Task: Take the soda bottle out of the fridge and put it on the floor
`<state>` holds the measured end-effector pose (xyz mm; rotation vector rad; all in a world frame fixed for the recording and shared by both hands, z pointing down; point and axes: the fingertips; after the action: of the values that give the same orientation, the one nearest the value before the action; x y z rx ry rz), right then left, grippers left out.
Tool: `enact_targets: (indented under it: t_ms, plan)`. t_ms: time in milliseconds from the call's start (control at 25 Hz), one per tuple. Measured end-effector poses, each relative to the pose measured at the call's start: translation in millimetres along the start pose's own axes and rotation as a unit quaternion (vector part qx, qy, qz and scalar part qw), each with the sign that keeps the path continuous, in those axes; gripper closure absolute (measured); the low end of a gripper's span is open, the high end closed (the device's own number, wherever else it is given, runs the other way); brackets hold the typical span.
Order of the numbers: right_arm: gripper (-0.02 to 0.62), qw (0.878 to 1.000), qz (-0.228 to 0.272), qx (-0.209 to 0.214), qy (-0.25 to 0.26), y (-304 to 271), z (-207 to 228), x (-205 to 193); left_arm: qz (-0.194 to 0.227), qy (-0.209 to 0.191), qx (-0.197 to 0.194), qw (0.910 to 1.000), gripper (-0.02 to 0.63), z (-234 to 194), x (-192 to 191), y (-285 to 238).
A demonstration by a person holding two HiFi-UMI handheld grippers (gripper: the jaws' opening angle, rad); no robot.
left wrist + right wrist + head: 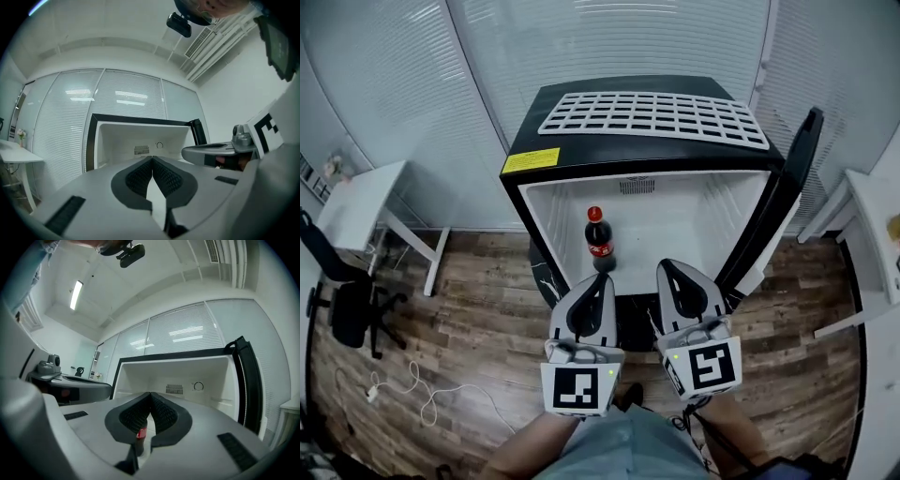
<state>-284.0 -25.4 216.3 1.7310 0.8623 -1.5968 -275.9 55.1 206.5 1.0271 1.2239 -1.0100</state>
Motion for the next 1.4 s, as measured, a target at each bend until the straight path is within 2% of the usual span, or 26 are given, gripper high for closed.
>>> enact_targets:
  t_ms: [200, 520, 920, 1240, 1400]
  plan:
    - [0.581, 1.0, -0.006, 0.029, 0.007, -13.0, -7.0, -0.8, 0.001, 0.007, 0.021, 0.9998, 0.589, -9.5, -0.2, -1.0]
    - [0.581, 0.998, -0.018, 0.052, 0.006, -43.0, -13.2, -15.4, -0.009, 0.02, 0.037, 0.9991, 0.589, -28.7, -16.0, -7.3]
    - [0.578, 0.996, -0.046, 0.082, 0.002, -96.4, -9.7, -39.2, -0.024, 0.006, 0.024, 0.9994, 0.589, -37.3, -33.4, -32.1]
    - [0.421, 0.991, -0.054, 0.123, -0.015, -136.8, -2.4, -57.0, -0.053, 0.016, 0.03, 0.998, 0.589, -52.5, -53.4, -53.3]
    - [0.377, 0.987, -0.065, 0.143, -0.015, -157.9, 1.0, -66.5, -0.068, 0.014, 0.029, 0.9971, 0.589, -54.9, -64.9, -61.5]
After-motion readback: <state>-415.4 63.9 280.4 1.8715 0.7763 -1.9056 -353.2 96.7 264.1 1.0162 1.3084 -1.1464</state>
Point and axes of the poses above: the fingertips, and each gripper's own axes: y backward along the fingers, z to its right, x out of its top, and after that the axes turned 12 degrees about x, right-handed
